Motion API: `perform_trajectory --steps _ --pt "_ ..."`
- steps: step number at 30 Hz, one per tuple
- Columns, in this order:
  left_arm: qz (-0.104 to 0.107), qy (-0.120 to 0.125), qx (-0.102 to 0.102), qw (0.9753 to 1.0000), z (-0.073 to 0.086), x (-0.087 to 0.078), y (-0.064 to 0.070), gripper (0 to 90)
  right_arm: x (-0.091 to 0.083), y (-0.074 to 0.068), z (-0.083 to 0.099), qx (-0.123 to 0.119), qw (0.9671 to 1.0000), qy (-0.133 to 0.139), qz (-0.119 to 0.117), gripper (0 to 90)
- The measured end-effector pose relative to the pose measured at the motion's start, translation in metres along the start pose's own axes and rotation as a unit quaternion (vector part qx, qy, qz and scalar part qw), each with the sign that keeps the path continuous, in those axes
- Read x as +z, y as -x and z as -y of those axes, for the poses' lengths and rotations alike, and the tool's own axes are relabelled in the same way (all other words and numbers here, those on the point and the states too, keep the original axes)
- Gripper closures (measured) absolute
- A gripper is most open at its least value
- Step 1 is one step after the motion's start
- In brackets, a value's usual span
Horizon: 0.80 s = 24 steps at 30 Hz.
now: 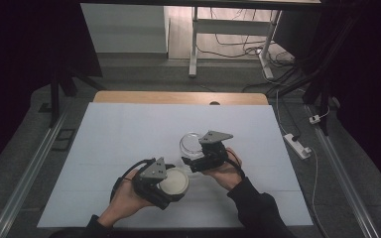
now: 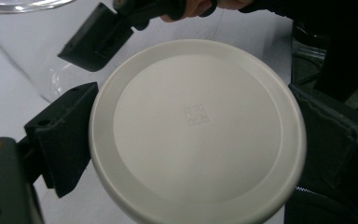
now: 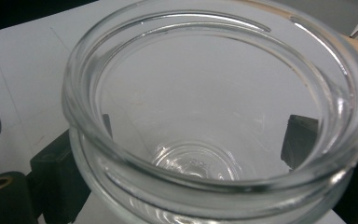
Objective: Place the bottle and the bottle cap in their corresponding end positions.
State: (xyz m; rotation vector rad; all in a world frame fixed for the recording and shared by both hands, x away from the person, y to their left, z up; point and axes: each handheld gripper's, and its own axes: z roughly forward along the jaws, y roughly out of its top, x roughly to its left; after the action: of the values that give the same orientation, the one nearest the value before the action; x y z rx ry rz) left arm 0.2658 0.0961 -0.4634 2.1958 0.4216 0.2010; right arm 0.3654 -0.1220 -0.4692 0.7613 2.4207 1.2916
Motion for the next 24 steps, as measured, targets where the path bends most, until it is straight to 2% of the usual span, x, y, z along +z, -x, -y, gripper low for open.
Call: perform_trajectory --steps 9,24 --pt "-0.007 0.011 -0.008 0.9999 0.008 0.010 -0.003 8.1 0.016 0.009 -0.008 0.006 0.9999 0.002 0.009 6.5" --pt "-0.019 -0.002 -0.008 0.9998 0.015 0.032 -0.009 8.2 0.036 0.020 -0.014 0.007 0.9998 -0.001 0.020 6.5"
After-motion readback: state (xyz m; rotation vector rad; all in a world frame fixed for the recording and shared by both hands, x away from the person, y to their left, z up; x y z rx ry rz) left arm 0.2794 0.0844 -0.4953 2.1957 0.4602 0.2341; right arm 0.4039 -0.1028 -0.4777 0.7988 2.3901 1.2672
